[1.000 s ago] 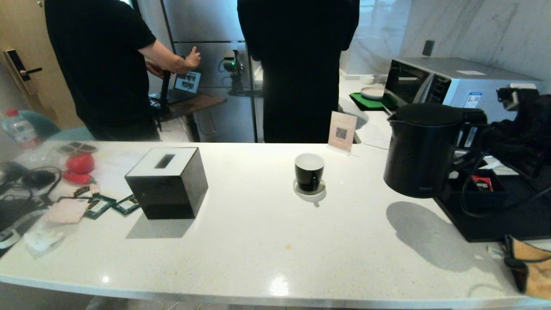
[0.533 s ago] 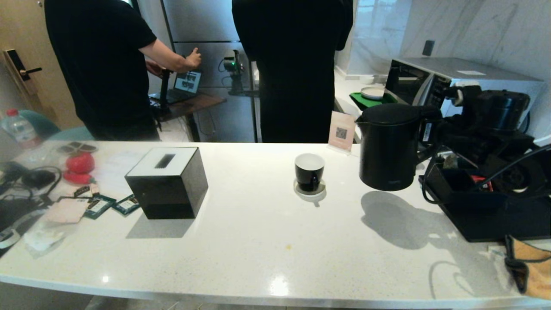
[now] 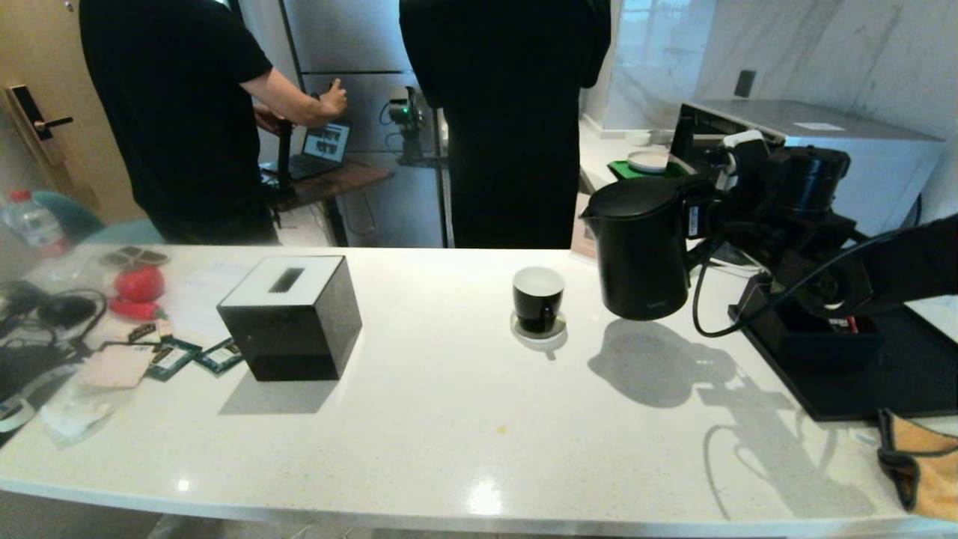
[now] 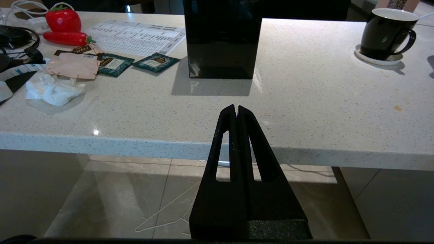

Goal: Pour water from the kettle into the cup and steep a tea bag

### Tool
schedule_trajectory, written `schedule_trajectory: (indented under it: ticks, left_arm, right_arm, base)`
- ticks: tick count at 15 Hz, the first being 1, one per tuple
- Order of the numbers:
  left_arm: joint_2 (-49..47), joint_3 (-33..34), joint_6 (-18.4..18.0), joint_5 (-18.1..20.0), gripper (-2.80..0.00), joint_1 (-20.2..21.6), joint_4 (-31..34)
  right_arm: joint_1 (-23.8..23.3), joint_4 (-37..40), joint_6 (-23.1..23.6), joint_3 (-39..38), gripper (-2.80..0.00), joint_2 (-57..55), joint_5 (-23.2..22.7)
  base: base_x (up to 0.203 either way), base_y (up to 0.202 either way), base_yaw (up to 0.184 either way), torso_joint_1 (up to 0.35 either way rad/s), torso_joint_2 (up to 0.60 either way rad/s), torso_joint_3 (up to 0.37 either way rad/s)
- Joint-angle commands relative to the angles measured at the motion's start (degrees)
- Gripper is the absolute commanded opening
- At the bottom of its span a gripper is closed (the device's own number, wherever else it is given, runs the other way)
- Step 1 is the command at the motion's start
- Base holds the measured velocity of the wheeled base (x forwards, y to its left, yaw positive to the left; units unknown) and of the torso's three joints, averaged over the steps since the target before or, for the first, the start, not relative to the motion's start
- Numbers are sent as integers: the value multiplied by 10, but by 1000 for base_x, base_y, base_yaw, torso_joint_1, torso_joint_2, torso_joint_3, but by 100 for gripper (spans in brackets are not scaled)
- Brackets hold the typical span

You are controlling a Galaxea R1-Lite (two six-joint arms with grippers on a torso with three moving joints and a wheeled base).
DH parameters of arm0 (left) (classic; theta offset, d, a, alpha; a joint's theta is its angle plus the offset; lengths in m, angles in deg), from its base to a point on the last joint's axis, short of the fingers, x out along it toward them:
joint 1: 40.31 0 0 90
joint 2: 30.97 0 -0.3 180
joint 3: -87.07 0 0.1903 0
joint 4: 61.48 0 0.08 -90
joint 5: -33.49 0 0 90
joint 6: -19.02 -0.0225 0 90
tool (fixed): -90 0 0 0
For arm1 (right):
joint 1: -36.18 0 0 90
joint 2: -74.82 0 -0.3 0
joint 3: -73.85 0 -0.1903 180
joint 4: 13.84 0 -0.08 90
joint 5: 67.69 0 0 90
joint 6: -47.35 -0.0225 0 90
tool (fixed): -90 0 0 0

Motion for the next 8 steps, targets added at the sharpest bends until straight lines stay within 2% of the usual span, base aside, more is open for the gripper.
schedule_trajectory:
  ticks: [1, 5, 8]
  left_arm:
    - [-1, 0, 0, 0, -280, 0, 0]
    - [-1, 0, 0, 0, -280, 0, 0]
    - [-1, 0, 0, 0, -280, 0, 0]
  right_arm:
    - [6, 0, 5, 22, -280, -21, 2]
    - [7, 45, 14, 78, -280, -47, 28]
    - [7, 73, 31, 121, -280, -66, 30]
  base:
    - [0, 0, 0, 0, 0, 0]
    - [0, 0, 0, 0, 0, 0]
    - [0, 0, 0, 0, 0, 0]
